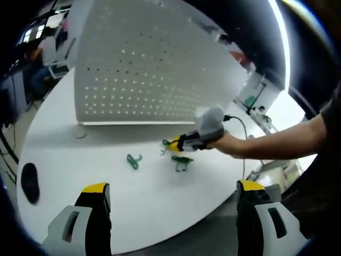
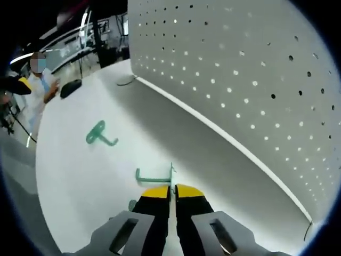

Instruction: Insert the hook assembly into the mounting plate slot until the hook locks in place.

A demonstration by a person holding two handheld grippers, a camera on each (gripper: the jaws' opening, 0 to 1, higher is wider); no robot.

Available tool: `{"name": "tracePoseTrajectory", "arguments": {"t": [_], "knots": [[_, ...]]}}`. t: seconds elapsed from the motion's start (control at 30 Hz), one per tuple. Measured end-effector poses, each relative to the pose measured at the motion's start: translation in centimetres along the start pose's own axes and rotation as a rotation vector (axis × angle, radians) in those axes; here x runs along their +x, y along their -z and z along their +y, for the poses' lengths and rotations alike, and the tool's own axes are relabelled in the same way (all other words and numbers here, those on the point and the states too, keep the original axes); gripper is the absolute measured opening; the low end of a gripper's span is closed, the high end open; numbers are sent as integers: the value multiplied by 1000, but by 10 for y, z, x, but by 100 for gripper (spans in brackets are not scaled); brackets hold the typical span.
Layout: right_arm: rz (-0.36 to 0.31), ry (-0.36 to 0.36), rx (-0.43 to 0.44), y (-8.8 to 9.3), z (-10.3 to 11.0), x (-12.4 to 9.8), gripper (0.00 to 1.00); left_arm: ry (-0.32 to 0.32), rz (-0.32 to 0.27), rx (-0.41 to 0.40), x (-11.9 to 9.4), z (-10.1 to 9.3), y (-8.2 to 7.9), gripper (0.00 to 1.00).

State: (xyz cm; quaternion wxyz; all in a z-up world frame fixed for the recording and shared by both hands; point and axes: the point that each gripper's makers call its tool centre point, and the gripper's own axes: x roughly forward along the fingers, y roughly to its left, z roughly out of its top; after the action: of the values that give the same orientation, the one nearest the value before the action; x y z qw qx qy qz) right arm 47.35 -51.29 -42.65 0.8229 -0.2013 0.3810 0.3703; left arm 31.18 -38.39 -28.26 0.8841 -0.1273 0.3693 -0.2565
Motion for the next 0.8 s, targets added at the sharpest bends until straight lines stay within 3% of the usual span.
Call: {"name": "tracePoseTrajectory", "arguments": {"t": [0.8], "knots": [[-90, 75, 72, -19, -19, -47, 1, 32, -33, 45, -6, -18, -9, 100]]}}
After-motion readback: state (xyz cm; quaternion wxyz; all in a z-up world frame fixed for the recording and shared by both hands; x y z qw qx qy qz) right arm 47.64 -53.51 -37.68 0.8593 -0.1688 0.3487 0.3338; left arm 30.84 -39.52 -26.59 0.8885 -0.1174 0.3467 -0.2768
